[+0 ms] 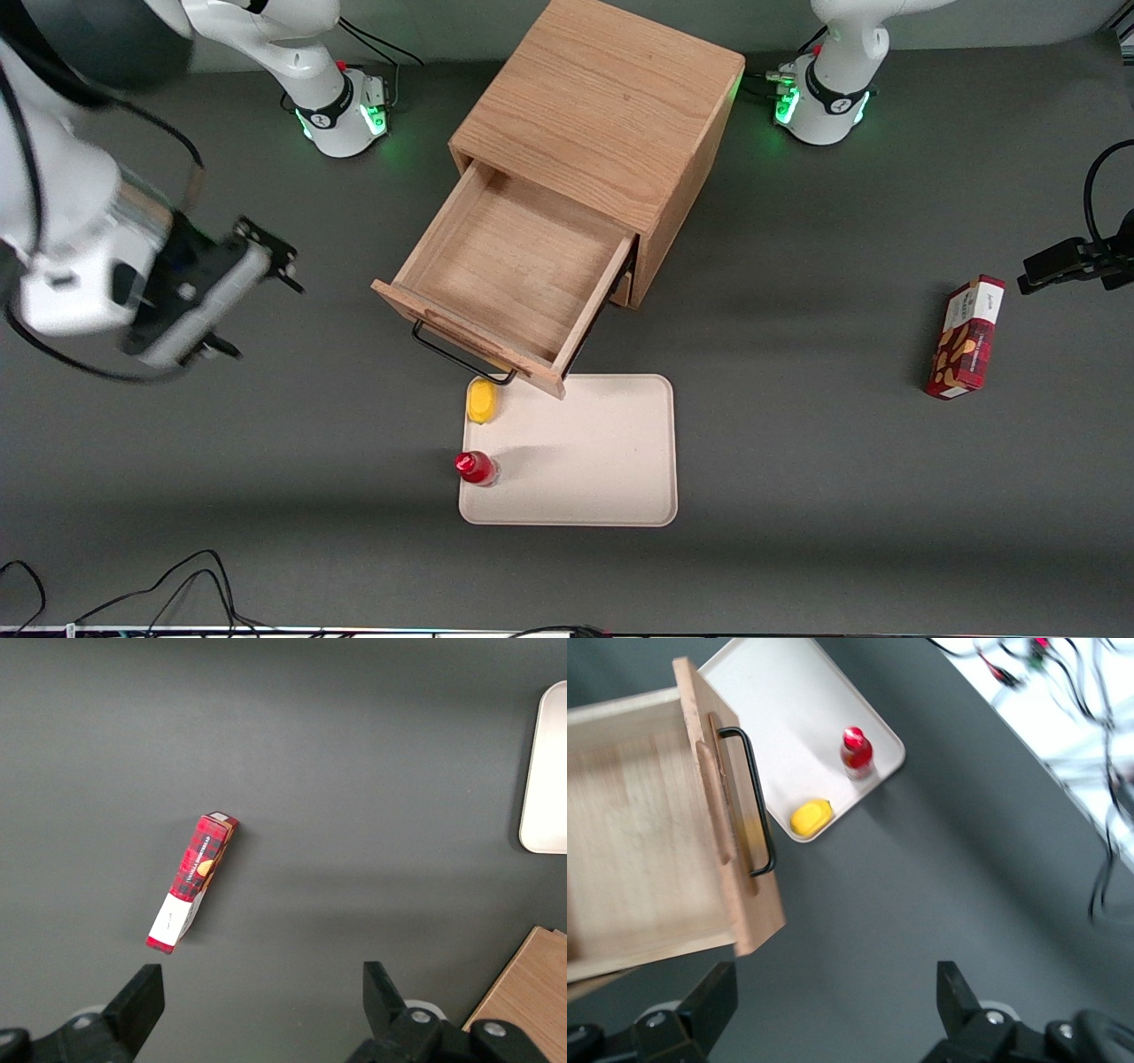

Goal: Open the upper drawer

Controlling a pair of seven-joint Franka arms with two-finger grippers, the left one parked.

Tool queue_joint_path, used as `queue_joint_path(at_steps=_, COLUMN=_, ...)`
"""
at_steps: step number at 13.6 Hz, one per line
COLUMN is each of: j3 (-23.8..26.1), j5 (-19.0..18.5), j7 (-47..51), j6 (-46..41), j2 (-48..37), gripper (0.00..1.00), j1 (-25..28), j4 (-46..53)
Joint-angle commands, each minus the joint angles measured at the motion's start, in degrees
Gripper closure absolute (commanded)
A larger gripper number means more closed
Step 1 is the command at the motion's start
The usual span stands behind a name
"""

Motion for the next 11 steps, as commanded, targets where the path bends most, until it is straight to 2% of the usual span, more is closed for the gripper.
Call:
queue_joint_path(at_steps=1, j3=-0.80, j5=-0.72, j7=14.28, j6=-4.97, j2=-6.49, gripper=0.00, j1=-0.48, j4=-2.41)
queue_joint_path(at_steps=3, j3=-3.59, j5=-0.28, j7=20.78, j6=-17.09, j2=-10.18, gripper=0.00, j1=-0.93, j4=-2.93)
queue_joint_path(at_steps=5, j3=-8.59, j5=1.91, j7=24.59, j6=-23.18, j2=-15.09, gripper=0.00, j1=-1.02, j4=-8.35)
queue_joint_path(at_steps=7, j3=-12.13, j5=3.32, j7=25.03, j6=-21.11, j2=-23.43, gripper=0.00, j1=-1.01, j4=-21.32)
queue_joint_path(at_steps=9, j3=-14.41, j5=4.20, j7=26.00, j6=-12.96, j2=-31.43, gripper=0.00, j1=-0.93, j4=-35.47)
queue_joint_path(at_steps=11, j3=-14.60, j5=4.82, j7=27.75, j6=-6.26, j2=-36.11, gripper=0.00, j1=-1.02, j4=-45.09)
